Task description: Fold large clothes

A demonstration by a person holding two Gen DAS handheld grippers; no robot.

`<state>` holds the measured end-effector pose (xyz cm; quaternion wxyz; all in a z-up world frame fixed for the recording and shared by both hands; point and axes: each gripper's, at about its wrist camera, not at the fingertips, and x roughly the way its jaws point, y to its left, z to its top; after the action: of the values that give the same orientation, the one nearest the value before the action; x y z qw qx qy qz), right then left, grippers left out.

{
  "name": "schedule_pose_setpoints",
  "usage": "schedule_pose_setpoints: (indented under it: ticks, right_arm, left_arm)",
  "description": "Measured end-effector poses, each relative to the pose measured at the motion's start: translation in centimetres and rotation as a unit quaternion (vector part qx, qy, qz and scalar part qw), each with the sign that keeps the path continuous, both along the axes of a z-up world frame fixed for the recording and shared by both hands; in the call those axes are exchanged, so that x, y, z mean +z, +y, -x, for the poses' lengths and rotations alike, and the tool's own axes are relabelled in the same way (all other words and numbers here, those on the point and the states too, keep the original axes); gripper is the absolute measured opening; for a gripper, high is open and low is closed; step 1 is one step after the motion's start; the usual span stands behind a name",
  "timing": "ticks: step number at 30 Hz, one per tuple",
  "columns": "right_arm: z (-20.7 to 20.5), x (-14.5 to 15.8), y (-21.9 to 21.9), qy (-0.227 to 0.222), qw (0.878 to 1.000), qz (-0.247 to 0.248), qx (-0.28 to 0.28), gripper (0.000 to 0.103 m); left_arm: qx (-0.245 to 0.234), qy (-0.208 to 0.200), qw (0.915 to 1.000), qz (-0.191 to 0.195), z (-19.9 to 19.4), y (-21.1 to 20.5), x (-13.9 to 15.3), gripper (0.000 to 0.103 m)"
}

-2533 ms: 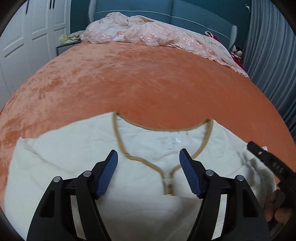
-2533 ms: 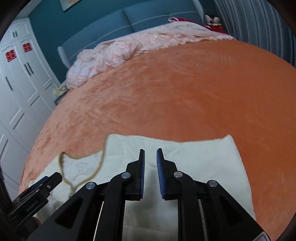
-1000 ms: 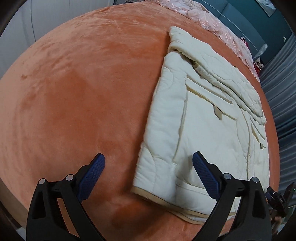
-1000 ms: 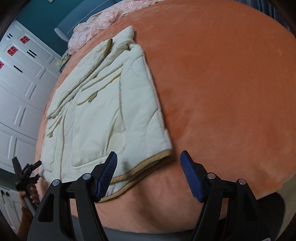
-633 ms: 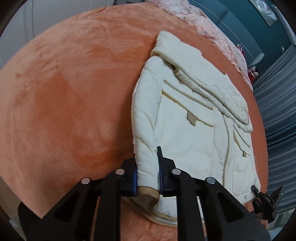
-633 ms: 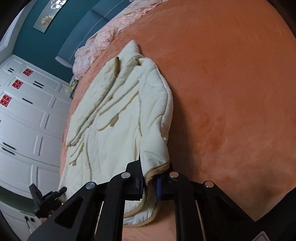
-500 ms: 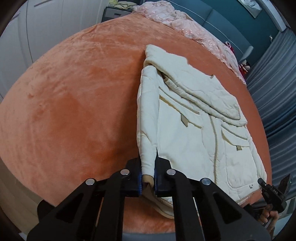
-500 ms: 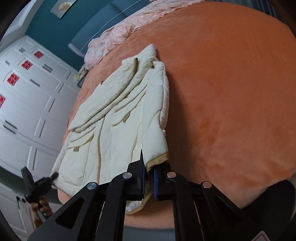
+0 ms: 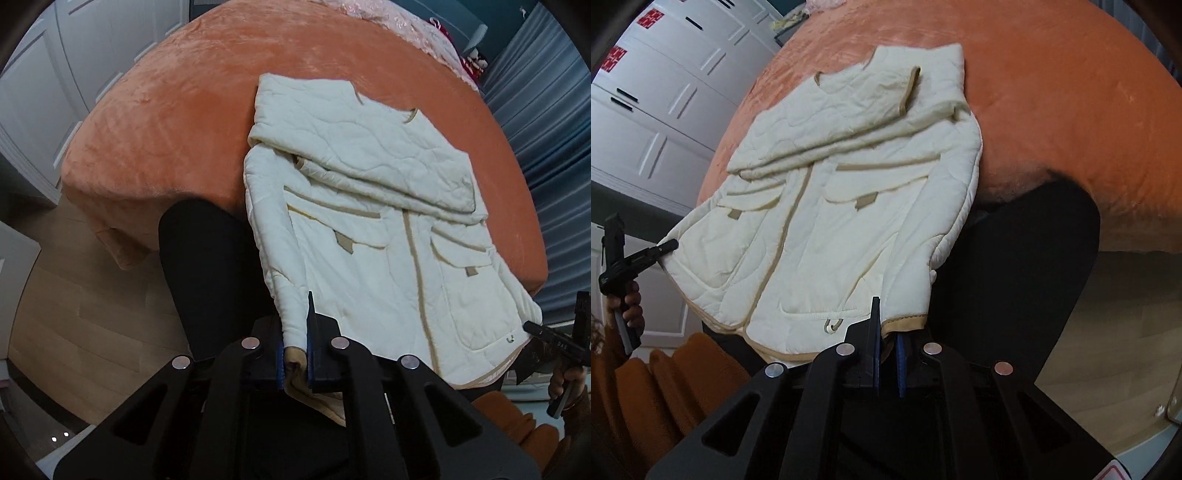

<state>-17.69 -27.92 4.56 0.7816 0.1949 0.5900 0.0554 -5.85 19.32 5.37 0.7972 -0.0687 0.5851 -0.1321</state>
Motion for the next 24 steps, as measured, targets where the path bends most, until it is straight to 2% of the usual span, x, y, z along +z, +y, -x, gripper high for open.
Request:
schedule_pose_setpoints:
  ticks: [3,6,10,13,17,24]
  right_arm:
    - [-2.3,3.7,-1.5,-0.090,0.995,0.013,-0.033,0.006]
    - [-4.4,6.8,-2.9,-0.174,0.982,0.030,-0.066,0.006]
    - [-8.8,7.6,-4.2,-0.241,0.964,0.038,-0.108,0.006]
    - [-12.4,6.6,-5.2,-0.265,0.953,0.020,-0.147,0.006]
    - [-16.1,5.5,-5.6,-0.274,0.946,0.026,-0.174,0.006]
    - [-21.1,2.7,-7.0,-0.271,0.940,0.031,-0.205,0.006]
  left_arm:
    - [0.014,-0.062,0.9979,0.016,-1.9,-0.1,2.5,0.006]
    - [0.027,-0.127,0.9912,0.027,-4.3,-0.3,5.3,0.006]
    - [0.055,-0.180,0.9810,0.047,-8.5,-0.5,6.7,0.006]
    - [0.072,-0.191,0.9775,0.052,-11.7,-1.5,6.3,0.007]
    - [0.078,-0.211,0.9744,0.008,-15.3,-3.8,5.1,0.007]
    - [0.111,-0.192,0.9746,-0.029,-21.8,-5.7,1.5,0.010]
